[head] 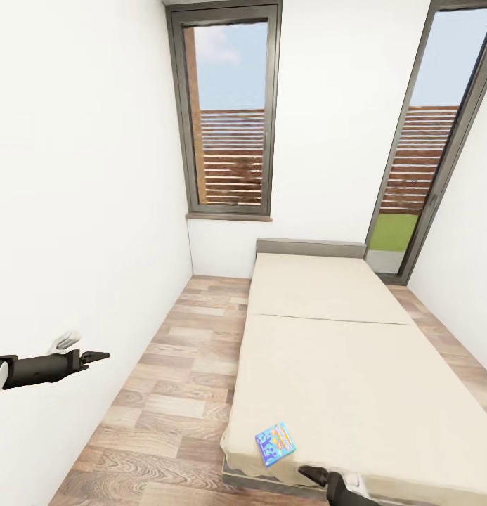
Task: Put all the toys in the child's room - the three board games (two on the bed and one on the table), the two jigsaw puzzles on the table, and the tennis ball on the table - inside the toy box on the table in the child's room.
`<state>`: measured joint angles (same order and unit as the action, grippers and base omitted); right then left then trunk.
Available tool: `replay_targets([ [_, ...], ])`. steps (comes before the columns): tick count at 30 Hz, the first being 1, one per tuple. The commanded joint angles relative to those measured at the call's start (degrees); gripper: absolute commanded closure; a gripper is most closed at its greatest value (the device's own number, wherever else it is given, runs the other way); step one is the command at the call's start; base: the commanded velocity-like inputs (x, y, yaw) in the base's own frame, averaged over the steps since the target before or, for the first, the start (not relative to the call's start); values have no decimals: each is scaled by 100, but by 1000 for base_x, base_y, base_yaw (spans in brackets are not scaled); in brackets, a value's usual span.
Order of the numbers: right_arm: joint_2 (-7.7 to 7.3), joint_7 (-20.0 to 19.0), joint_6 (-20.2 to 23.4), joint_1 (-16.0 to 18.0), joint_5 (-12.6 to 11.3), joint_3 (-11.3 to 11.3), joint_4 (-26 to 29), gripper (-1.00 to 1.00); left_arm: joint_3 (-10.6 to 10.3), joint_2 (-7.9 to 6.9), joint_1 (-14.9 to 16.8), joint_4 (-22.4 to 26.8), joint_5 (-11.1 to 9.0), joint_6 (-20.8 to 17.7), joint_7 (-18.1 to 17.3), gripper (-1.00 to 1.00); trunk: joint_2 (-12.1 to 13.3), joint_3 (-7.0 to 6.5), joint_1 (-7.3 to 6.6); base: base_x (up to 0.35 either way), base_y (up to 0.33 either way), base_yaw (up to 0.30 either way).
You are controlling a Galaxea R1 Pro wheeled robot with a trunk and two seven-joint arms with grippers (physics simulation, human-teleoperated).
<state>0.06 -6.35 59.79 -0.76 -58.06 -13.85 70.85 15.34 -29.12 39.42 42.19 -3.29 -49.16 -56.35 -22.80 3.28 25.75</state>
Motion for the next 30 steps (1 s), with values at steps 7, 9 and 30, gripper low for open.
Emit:
replay_targets([
  [7,-2,-66,-819,-1,168,202,-1274,-100,-3,3,4,0,-31,-50,1,-100,-12,11,4,0,0,0],
  [9,-7,-67,-1077,2,222,340,-1454,-100,-4,3,4,0,-33,-50,1,-100,-12,11,4,0,0,0],
  [30,10,-405,-3038,24,708,1471,-2072,-100,-13,231,4,0,-19,176,16,-100,-12,10,4,0,3,-1],
])
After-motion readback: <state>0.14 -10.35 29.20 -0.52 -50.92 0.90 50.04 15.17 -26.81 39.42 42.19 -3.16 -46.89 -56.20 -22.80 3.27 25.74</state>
